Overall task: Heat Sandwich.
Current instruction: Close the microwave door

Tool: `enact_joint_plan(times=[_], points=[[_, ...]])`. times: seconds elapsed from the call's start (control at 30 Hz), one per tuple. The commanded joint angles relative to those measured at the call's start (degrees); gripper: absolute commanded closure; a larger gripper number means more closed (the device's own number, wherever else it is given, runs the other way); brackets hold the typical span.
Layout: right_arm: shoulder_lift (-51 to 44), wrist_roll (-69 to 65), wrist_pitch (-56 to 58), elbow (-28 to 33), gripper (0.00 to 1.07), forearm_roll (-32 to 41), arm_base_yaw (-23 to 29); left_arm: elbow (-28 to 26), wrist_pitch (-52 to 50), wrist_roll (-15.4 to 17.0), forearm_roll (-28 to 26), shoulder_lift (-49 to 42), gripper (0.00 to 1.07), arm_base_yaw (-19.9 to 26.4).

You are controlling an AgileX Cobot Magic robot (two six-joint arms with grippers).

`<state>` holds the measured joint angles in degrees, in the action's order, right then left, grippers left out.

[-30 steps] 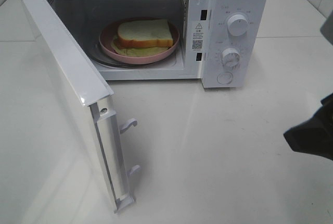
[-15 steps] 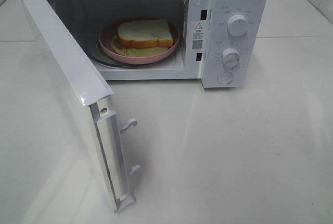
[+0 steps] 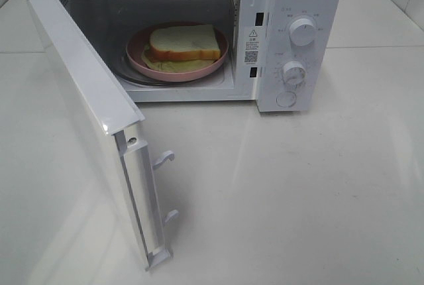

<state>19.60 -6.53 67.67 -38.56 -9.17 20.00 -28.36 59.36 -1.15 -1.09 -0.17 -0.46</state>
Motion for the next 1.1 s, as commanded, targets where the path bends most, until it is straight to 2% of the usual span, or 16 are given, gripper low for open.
enact_joint_plan(times=[0.03,0.37,0.5,0.6,0.8,1.1], points=[[-3.95,-0.63,0.46,0.17,0.31,-1.03,-4.01,0.11,-0.46,0.11,0.23,-1.55,0.03,0.06],[-10.89,2.58,-1.03,0.34,0.31,-0.69,-10.94,0.11,-0.46,0.11,0.23,-1.55,0.03,0.06],[-14.27,2.75,-2.41,2.98,0.31,0.34,-12.55,0.11,-0.46,0.11,0.23,-1.55,0.03,0.06],[-17.65,2.75,-4.58,7.56,0.31,0.46,-13.29,0.11,-0.46,0.11,0.23,-1.55,0.03,0.06],[-21.31,3.21,-8.48,9.68,0.31,1.15,-13.29,0.11,-0.46,0.11,0.23,-1.55,0.03,0.06],[-21.31,3.21,-8.48,9.74,0.31,1.03,-13.29,0.11,-0.46,0.11,0.23,-1.55,0.03,0.06]])
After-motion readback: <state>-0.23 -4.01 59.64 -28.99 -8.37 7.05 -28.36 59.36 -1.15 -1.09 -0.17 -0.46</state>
